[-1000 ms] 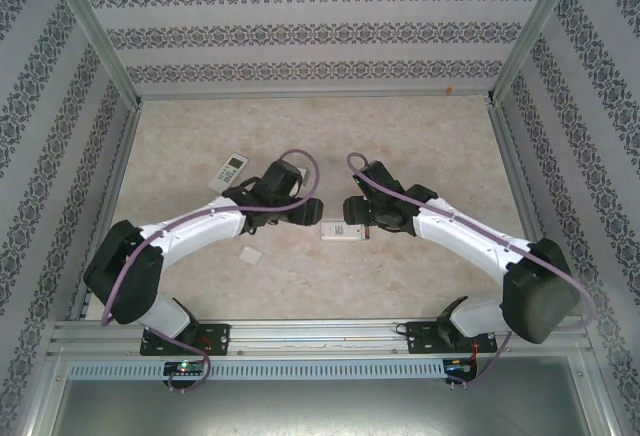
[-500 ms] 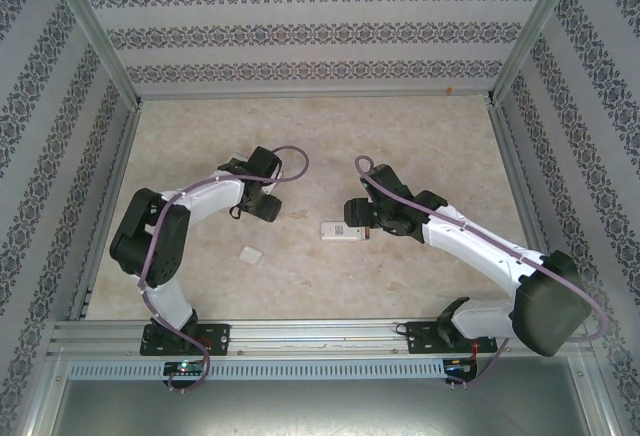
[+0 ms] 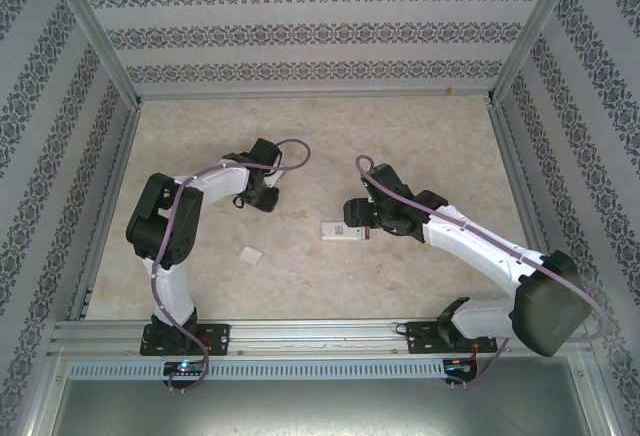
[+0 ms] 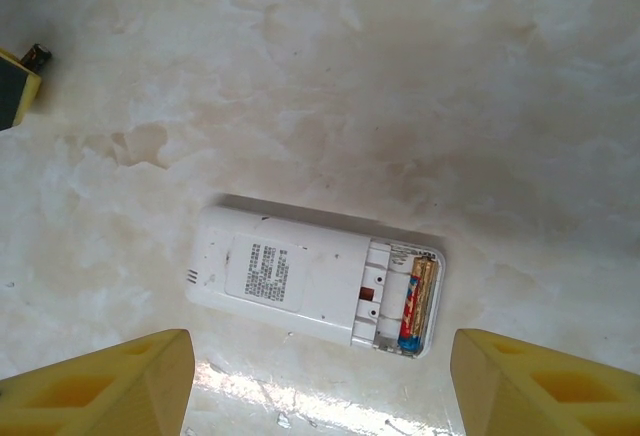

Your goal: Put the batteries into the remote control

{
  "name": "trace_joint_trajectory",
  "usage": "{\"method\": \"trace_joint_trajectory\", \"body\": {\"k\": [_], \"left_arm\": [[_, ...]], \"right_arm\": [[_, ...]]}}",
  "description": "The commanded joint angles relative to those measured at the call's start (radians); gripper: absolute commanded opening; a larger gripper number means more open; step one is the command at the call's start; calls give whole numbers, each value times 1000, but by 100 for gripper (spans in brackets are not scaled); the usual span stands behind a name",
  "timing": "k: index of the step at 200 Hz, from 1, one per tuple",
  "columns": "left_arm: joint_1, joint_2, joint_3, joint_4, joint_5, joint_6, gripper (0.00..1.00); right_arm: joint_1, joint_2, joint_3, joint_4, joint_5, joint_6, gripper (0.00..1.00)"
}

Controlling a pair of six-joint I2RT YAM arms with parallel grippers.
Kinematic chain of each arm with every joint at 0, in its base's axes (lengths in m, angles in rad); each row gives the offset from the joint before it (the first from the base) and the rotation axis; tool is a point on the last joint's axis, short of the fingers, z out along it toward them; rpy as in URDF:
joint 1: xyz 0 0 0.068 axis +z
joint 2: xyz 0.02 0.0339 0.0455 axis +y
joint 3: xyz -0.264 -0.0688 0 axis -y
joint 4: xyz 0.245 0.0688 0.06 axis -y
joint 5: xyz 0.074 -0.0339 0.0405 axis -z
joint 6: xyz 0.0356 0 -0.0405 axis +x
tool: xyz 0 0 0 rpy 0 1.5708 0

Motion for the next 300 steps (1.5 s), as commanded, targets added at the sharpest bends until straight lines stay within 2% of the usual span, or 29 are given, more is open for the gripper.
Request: {"method": "trace_joint_trajectory", "body": {"k": [1,37,55,71,89,107,137,161,176,196,224,255,287,300], "left_arm": [[15,19,9,-12,19,-13,19],[13,-59,-29,4,103,-125,15],[4,-164,-100,76,181,-260,13],[-26,-261,-170,133,198,-443,11],[-118,-341,-220,150,199,-605,12],[-261,-397,-240,178,111,-727,14],[-415,-359,-227,221,85,-970,15],[-533,-293,-172,184,37,-1038,17],[-603,-257,-149,160,-32,-1100,17],[-659,-176,-115,119,-83,-1181,17],[-695,-67,-64,85,-92,-1214,19],[-701,-7,-35,83,-111,-1213,32],[-701,-14,-16,81,-103,-1187,35],[-700,-58,-20,87,-126,-1167,41]], "right_arm": [[-8,-8,-1,-4,-5,-5,69],[-11,-25,1,0,-11,3,70],[-21,-42,-10,11,-15,23,70],[-37,-56,-24,18,-16,47,70],[-56,-65,-37,16,-28,61,70],[-72,-81,-56,21,-19,78,70],[-105,-107,-81,22,-23,108,70],[-119,-139,-102,7,-25,110,70],[-129,-162,-119,7,-22,113,70],[-143,-192,-139,9,-22,118,70],[-161,-222,-151,-3,-26,113,70],[-176,-243,-161,-8,-35,110,70],[-179,-262,-155,-39,-57,112,71],[-176,-279,-161,-52,-77,128,71]]}}
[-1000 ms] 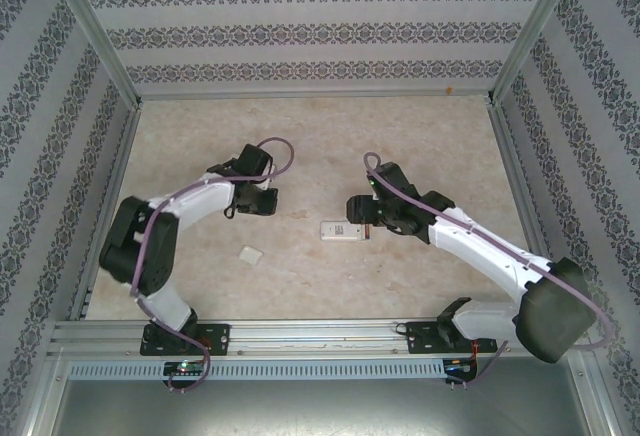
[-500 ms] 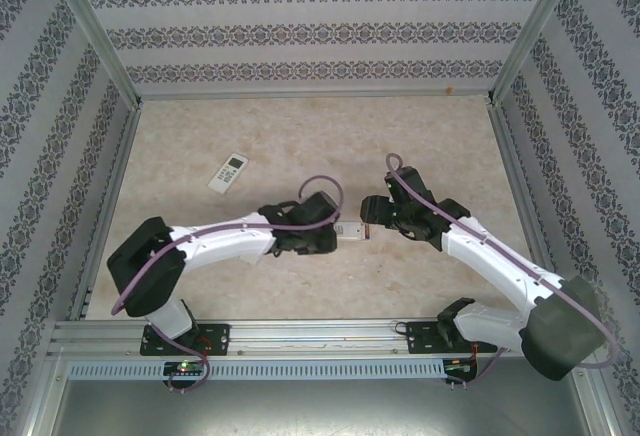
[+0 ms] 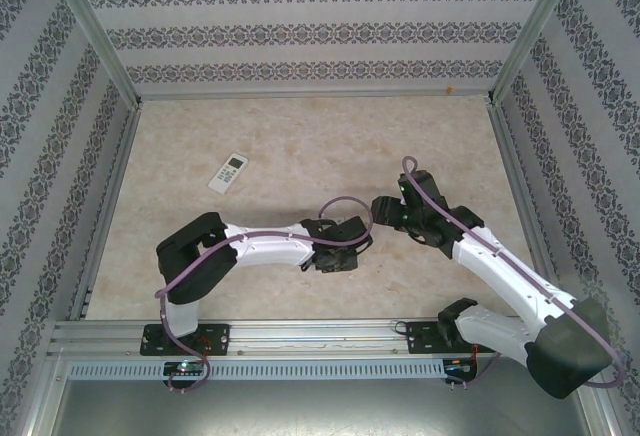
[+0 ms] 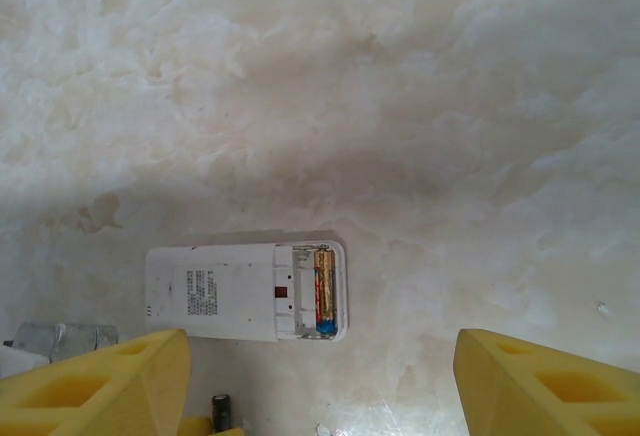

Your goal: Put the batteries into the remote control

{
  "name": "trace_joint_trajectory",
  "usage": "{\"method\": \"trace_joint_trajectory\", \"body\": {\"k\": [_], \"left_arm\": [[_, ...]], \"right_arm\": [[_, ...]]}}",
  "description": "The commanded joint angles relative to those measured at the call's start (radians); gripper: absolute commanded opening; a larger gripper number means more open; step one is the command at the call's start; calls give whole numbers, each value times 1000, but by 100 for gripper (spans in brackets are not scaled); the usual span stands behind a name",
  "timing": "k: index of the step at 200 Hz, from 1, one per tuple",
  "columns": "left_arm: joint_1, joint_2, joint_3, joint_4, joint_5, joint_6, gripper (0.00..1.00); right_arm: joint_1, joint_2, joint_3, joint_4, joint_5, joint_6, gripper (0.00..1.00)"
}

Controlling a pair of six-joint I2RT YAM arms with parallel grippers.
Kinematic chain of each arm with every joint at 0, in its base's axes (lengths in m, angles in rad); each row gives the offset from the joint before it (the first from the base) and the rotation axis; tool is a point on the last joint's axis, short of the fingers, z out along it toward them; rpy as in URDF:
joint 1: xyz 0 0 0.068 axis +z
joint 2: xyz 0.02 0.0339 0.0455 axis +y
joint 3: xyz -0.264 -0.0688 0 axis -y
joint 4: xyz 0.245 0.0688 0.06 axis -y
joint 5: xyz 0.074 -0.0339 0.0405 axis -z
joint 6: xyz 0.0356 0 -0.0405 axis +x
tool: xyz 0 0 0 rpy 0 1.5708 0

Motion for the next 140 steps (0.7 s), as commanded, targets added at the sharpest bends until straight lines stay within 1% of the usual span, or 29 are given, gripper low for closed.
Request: {"method": "trace_joint_trajectory", "body": {"k": [1,14,33,52,64,79,91,105,120,140], "left_arm": [[-6,-44,11,-40,-50,17,42],[0,-106,-4,-32,-85,39,51],[31,-224,-36,-45,-131,81,56],[83,-357,-85,-60,-188,164,60],[133,-430,-111,-65,-187,225,62],[206,-507,-156,-34,-125,314,64],[258,-559,-204,30,-46,374,65],[302,-607,-257,112,52,439,68],[321,-643,-302,191,136,497,74],[324,-653,-323,207,155,522,78]], "right_arm": [[-3,-38,-13,-44,-43,24,71],[6,-63,-31,-47,-68,58,71],[42,-97,-53,-76,-70,110,70],[134,-115,-99,-62,-46,185,65],[207,-92,-128,-41,-43,224,65],[285,-26,-128,-66,-21,247,65],[332,37,-123,-87,11,251,66],[368,107,-117,-80,23,247,65],[392,174,-91,-72,38,237,62],[416,253,-57,-46,61,220,51]]}}
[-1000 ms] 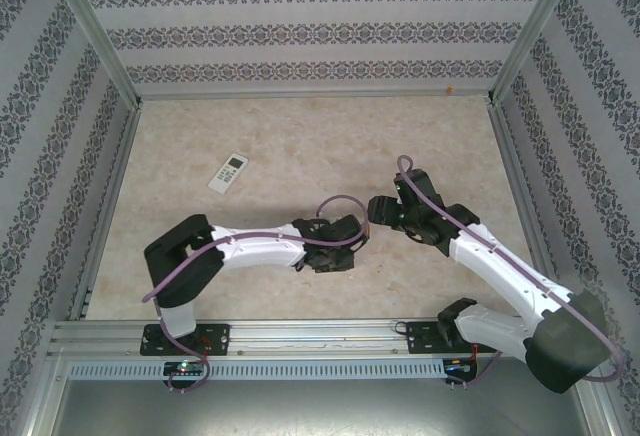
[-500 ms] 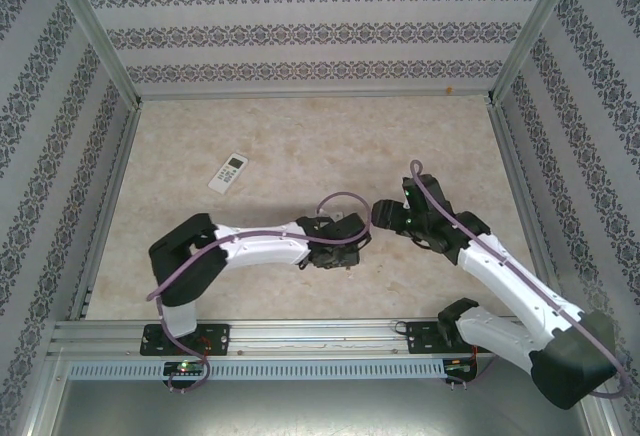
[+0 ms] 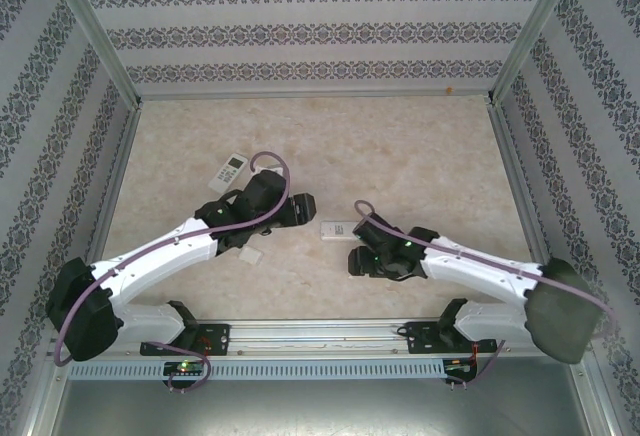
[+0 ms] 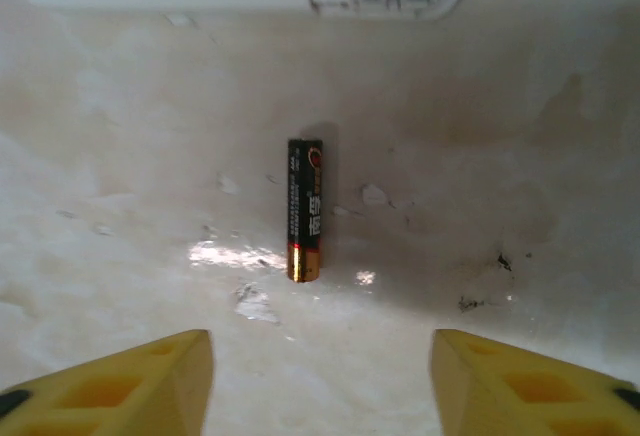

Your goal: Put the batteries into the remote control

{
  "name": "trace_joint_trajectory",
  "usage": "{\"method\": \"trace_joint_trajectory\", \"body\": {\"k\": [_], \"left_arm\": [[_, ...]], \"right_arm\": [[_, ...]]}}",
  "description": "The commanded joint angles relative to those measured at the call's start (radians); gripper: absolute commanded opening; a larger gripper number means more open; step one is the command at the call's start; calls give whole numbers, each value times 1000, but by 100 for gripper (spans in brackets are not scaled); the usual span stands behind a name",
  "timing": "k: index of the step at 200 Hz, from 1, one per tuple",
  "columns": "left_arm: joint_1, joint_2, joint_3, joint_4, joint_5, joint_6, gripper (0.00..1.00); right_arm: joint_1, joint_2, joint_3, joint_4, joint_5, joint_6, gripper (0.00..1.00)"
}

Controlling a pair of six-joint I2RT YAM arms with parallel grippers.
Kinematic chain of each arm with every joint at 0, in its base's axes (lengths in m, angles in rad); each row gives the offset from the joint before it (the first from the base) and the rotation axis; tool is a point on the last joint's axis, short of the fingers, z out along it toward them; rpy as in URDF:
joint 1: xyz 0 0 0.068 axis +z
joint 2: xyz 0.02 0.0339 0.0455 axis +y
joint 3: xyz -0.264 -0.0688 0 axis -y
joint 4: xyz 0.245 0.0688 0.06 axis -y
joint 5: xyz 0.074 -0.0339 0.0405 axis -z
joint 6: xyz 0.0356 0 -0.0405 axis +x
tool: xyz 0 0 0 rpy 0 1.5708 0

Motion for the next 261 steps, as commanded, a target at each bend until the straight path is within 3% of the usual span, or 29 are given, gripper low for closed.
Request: {"method": "trace_joint_trajectory", "body": {"k": [1,39,58,105,135,157,182,261], "left_arm": [[8,-20,-23,93,107,121,79],[12,-1,-39,81,105,111,83],[12,11,-45,85,106,105,85],[12,15,-46,95,87,110,90],[21,15,-41,86,108,138,95],[26,32,-34,95,175,177,99],[25,49,-25,95,212,186,100],[28,60,-37,105,221,179,100]], "right_arm": [[24,68,52,7,64,3,51],[28,177,82,41,119,-25,29],[28,214,78,54,143,-22,27],[30,204,78,39,160,-31,9],[-22,60,82,12,178,-76,5],[-158,10,67,58,52,-161,4],[-245,69,124,26,-43,-252,4],[-259,247,223,50,-43,-277,7]]}}
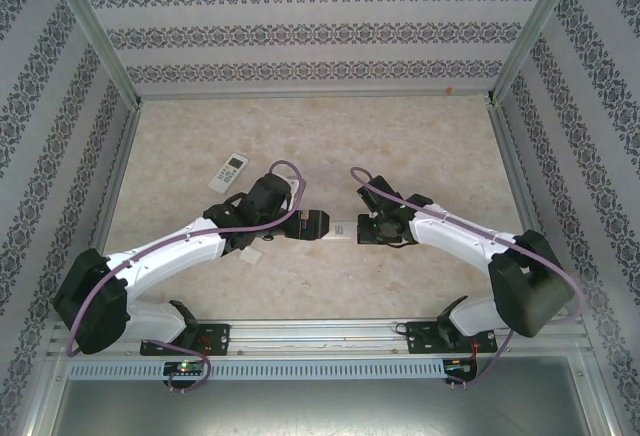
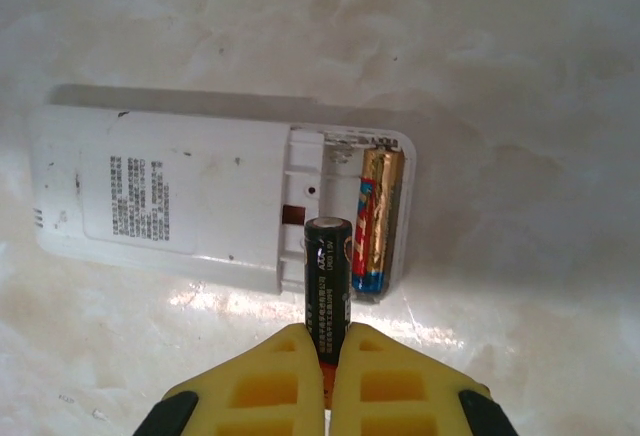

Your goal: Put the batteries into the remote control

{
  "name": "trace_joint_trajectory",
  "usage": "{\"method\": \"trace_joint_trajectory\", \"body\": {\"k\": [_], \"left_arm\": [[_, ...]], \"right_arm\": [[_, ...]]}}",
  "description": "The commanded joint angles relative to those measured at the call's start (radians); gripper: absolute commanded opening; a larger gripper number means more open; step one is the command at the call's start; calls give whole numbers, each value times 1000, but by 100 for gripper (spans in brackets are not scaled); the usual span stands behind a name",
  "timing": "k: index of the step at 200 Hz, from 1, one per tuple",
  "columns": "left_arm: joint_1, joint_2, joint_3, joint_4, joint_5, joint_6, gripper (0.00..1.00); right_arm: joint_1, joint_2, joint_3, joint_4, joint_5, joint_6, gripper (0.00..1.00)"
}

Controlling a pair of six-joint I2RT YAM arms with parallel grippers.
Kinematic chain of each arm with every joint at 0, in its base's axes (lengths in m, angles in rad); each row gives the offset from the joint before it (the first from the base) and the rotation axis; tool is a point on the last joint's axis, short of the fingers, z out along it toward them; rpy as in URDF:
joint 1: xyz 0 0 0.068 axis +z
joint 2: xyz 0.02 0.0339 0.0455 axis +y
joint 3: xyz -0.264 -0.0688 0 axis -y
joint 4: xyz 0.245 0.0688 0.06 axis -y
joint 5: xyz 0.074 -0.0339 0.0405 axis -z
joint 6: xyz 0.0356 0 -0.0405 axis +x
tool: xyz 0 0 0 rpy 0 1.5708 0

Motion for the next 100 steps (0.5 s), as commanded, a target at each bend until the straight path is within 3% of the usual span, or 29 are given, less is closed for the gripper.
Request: {"method": "trace_joint_trajectory", "body": {"k": [1,55,100], "left_arm": [[9,1,-1,33,9,25,100],[9,1,5,32,1,31,100],[8,25,5,22,-18,31,100]], "right_arm": [[-11,43,34,8,-11,-21,8],[-12,123,47,43,-11,-22,10],[-13,132,53,36,2,-25,23]]}}
